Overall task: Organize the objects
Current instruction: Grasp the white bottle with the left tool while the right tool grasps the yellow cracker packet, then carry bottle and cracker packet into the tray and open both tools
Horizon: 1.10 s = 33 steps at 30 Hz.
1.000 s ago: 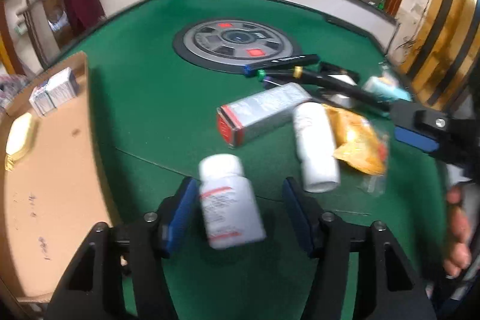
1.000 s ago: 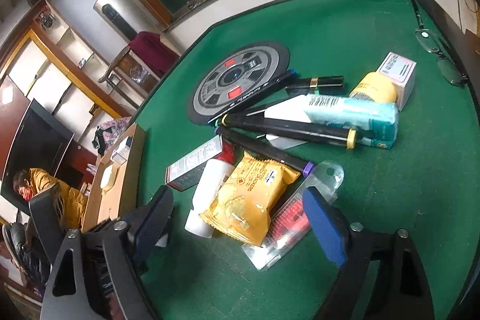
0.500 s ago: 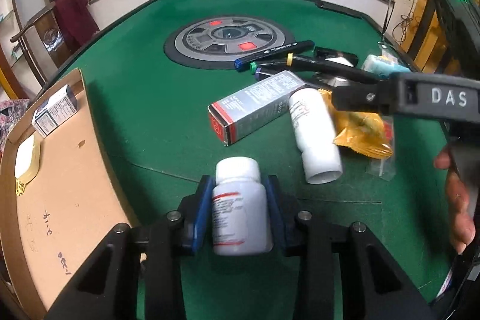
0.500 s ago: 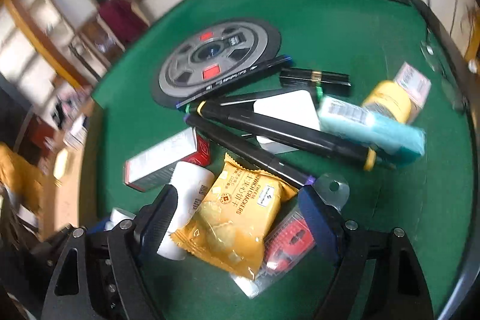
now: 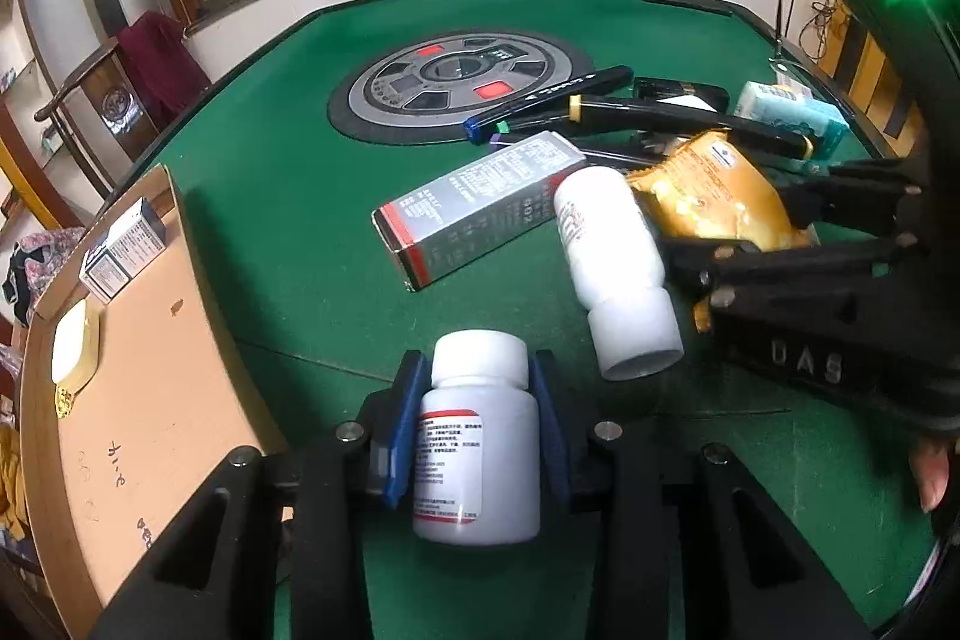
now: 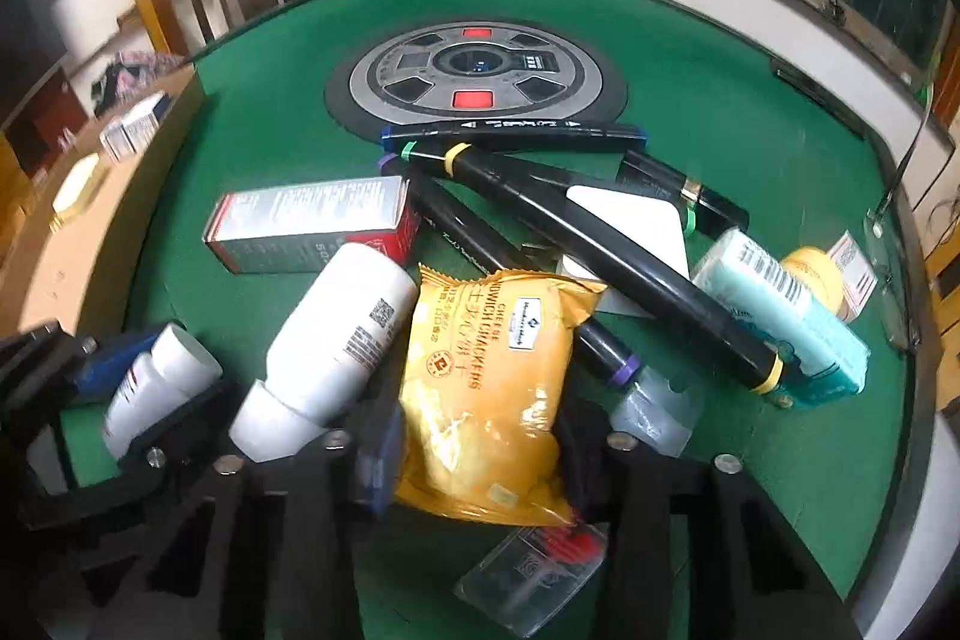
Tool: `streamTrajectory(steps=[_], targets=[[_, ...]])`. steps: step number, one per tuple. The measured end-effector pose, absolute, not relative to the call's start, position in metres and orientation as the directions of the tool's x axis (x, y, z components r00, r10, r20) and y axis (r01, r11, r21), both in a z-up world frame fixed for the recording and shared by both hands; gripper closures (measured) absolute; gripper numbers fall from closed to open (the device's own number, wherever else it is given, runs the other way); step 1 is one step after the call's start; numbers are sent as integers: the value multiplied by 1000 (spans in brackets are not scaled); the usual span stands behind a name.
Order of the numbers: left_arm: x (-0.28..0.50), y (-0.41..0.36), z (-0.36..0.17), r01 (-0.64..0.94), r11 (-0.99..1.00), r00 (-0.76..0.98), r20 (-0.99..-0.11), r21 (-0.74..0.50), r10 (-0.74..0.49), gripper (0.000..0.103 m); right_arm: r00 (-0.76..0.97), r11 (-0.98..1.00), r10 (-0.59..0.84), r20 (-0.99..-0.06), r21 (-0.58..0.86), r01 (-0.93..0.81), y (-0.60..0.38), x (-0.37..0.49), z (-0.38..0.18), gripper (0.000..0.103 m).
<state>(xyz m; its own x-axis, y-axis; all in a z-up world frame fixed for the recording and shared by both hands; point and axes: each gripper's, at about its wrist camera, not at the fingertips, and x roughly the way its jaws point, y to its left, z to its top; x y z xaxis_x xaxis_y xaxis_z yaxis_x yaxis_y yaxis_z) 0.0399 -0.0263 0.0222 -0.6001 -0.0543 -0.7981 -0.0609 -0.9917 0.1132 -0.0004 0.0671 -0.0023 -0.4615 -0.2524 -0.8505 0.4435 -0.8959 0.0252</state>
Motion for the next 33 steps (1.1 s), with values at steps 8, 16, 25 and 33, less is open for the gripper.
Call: streamTrajectory(steps=[8,16,25,33], targets=[[50,-32,29,-60,-998,-629,-777,24,19,69,-485,-902,-333,-809,123,414,89,12,20,61],[58,-29,37,-81,-996,-657,-749,-35,80,69,-556,-915,-335,-760,122,384,98,17,40,61],[66,-34,53,-83,-992,-685,-717,-97,127,69,-607,-923,-338,-719,129,362,108,24,56,61],[71,-47,69,-89,-979,-710,-678,-181,190,69,-657,-935,-326,-680,127,332,118,33,68,61]])
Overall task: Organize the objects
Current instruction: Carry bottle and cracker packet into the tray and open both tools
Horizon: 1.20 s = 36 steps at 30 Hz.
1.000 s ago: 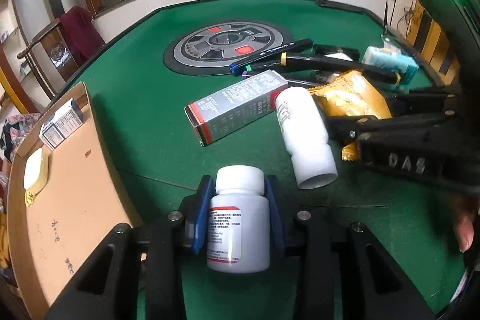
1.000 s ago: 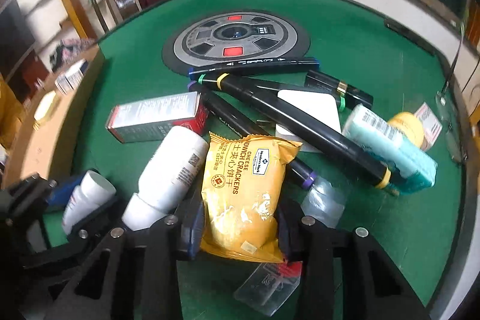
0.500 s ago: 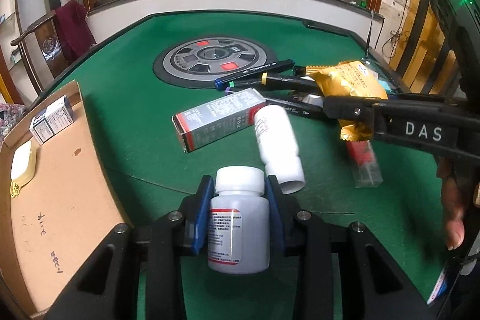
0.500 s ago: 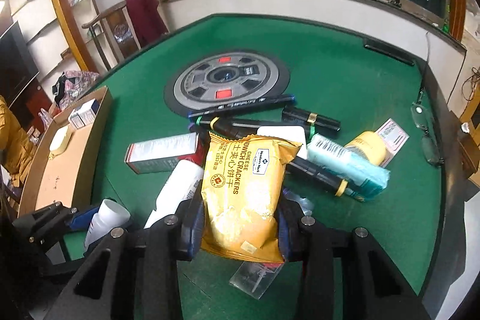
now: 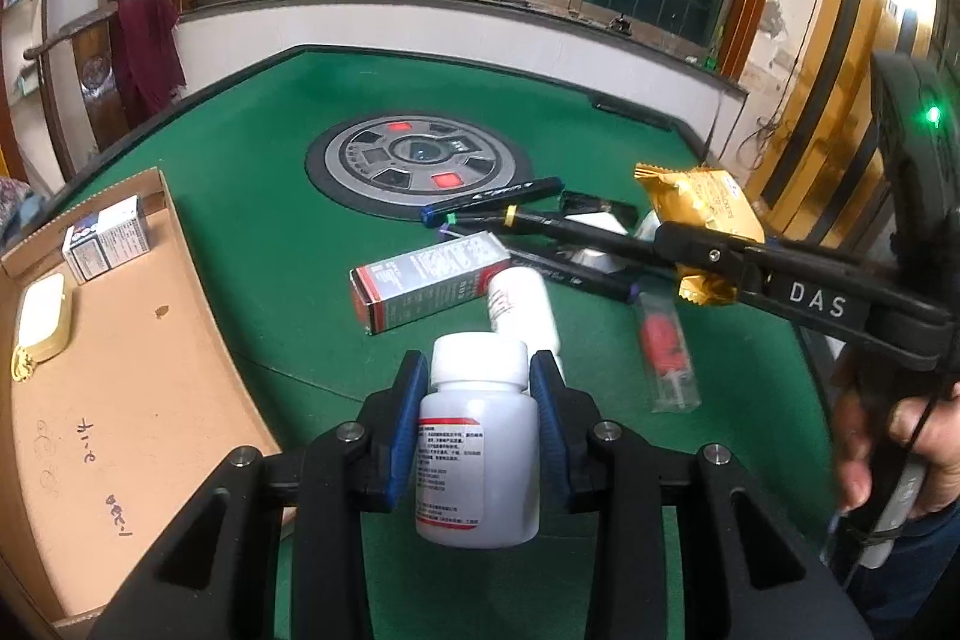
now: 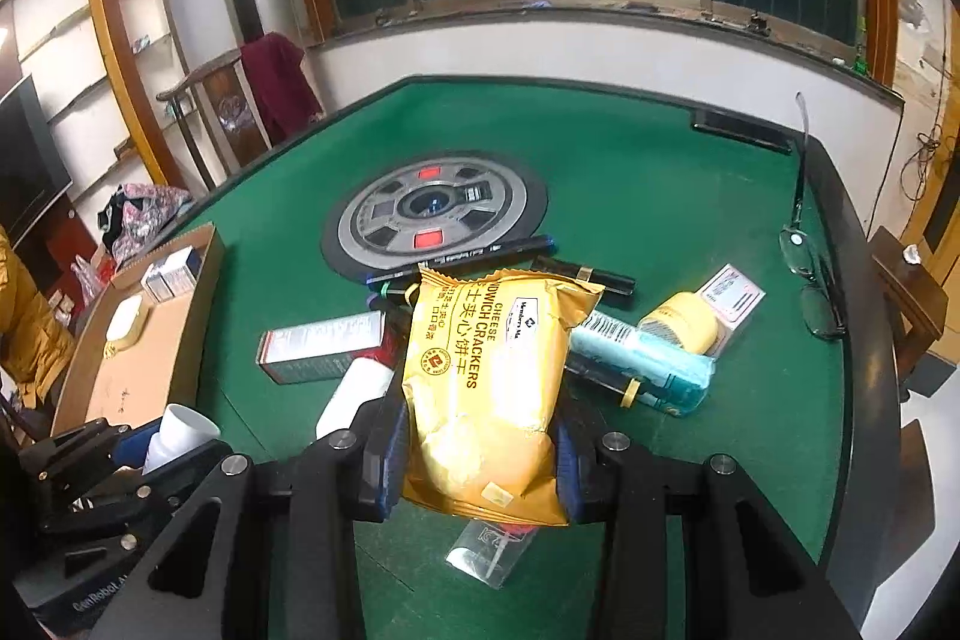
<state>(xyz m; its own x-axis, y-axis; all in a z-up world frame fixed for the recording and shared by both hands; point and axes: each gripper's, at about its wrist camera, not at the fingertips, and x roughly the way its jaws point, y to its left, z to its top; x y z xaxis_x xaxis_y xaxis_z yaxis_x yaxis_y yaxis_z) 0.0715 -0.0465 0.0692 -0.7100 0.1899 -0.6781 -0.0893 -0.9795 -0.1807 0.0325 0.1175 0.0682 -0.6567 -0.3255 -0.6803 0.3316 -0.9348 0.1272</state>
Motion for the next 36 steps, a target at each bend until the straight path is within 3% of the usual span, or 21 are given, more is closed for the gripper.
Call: streamTrajectory(steps=[11,24,36], targets=[[81,-61,84,-90,-970,-737,-640,-226,217,69,-677,-926,-351,-646,133,353,109,47,84,61],[96,-102,106,-41,-954,-783,-583,-297,216,69,-640,-858,-459,-616,119,500,50,63,116,60],[122,-185,116,120,-940,-825,-559,-319,85,69,-512,-741,-576,-637,142,656,-40,73,115,60]])
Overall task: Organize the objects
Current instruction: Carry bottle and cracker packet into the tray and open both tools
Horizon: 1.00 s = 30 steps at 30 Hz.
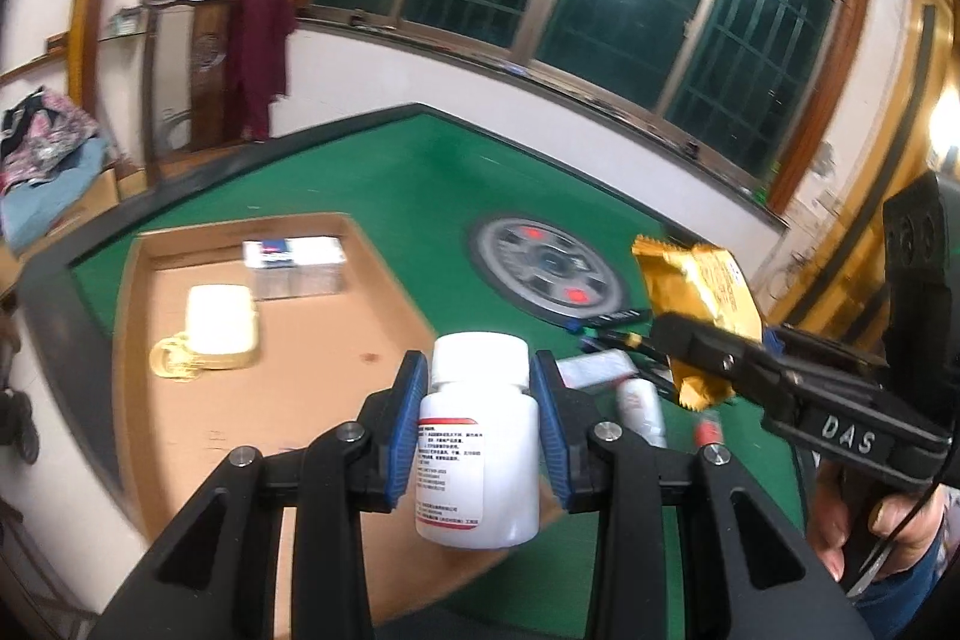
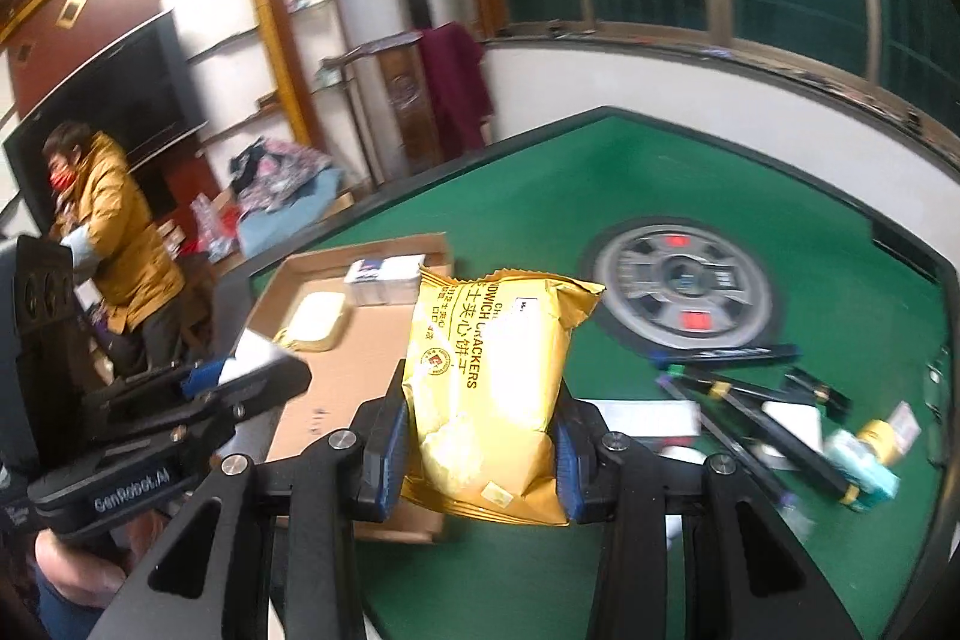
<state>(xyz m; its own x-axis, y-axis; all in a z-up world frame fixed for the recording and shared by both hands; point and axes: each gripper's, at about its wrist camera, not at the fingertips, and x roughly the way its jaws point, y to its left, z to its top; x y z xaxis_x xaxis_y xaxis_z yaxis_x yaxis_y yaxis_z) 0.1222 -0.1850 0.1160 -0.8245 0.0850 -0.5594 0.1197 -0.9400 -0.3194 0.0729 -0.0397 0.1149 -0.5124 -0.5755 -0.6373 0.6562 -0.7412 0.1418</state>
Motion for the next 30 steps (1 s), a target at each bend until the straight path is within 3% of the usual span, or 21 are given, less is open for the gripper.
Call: streamTrajectory(steps=[9,30], targets=[[138,-256,106,248,-913,-805,-593,-325,-7,69,-391,-666,-597,-701,161,728,-111,80,91,60],[114,-339,81,347,-891,-724,-688,-294,-55,68,-267,-624,-584,-767,214,751,-175,57,66,60]])
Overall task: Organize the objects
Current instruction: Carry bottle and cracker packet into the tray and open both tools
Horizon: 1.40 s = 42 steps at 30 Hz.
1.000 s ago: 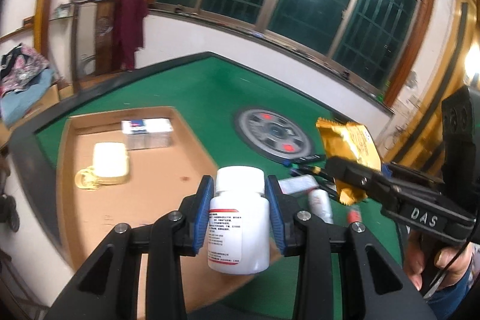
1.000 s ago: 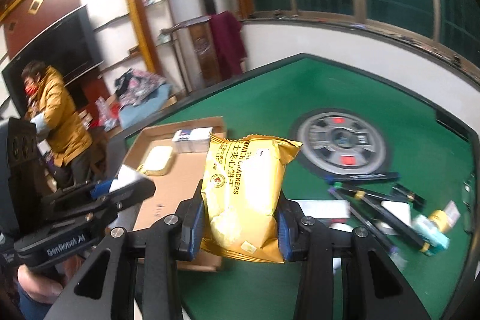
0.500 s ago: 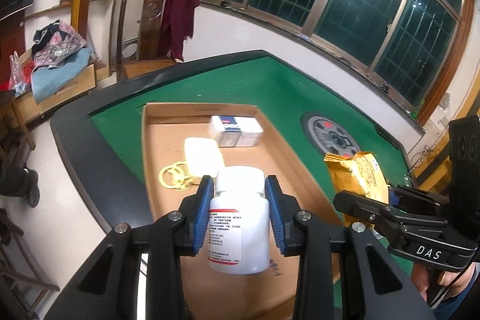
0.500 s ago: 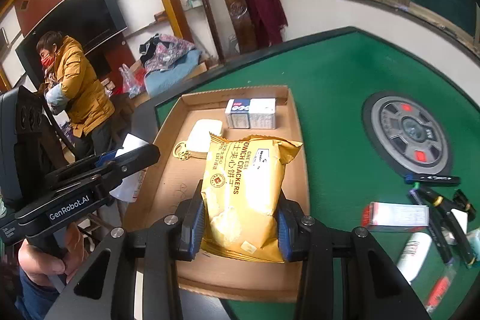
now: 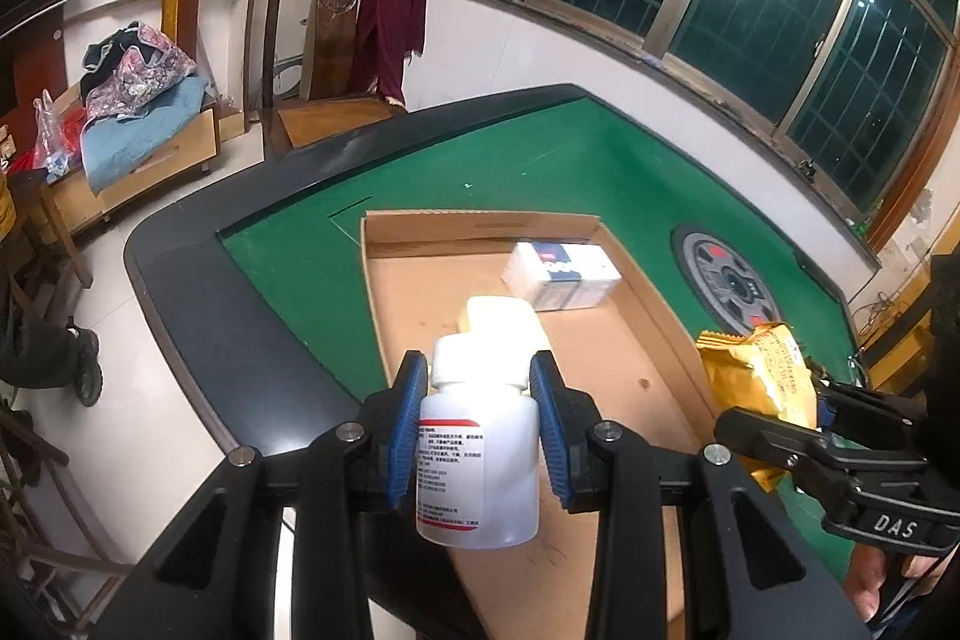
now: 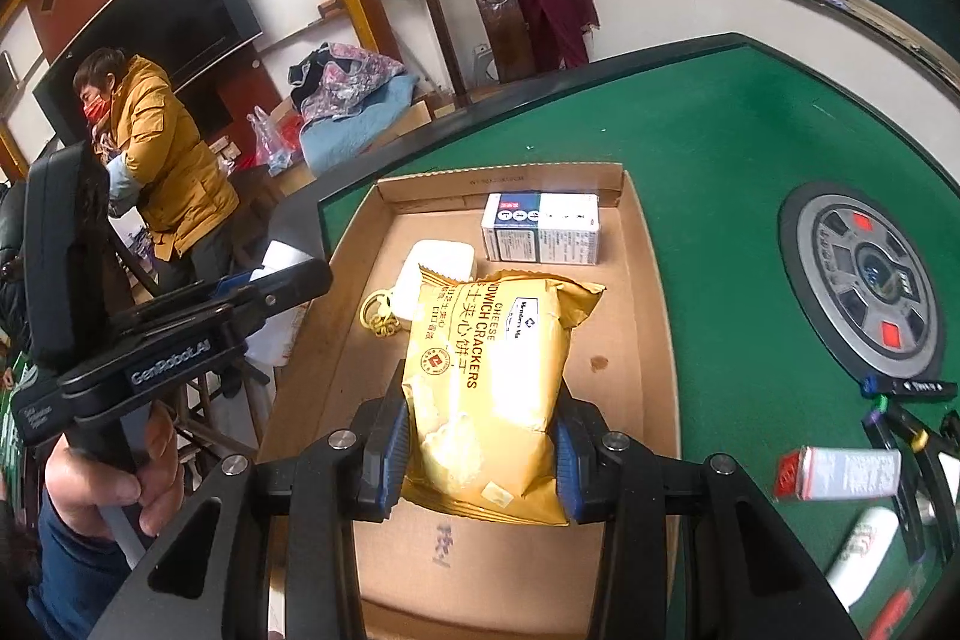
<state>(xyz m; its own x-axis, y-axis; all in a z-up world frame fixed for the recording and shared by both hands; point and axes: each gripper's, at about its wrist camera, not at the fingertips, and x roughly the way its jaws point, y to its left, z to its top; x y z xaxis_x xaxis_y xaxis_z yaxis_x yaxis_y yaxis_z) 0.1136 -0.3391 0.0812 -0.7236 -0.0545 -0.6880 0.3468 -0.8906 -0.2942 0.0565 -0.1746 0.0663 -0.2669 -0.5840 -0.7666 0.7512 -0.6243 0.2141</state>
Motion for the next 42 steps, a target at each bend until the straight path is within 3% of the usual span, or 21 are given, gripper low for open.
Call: streamTrajectory(steps=[18,32,42], targets=[[31,-375,54,420,-869,-600,-799,-262,-48,69,-224,-660,-459,-860,162,733,-226,7,21,60],[35,-370,57,414,-866,-616,-786,-280,-41,68,-241,-690,-432,-869,147,709,-225,0,15,56],[49,-357,71,383,-873,-645,-764,-301,-19,54,-253,-696,-477,-841,187,693,-215,9,33,45]])
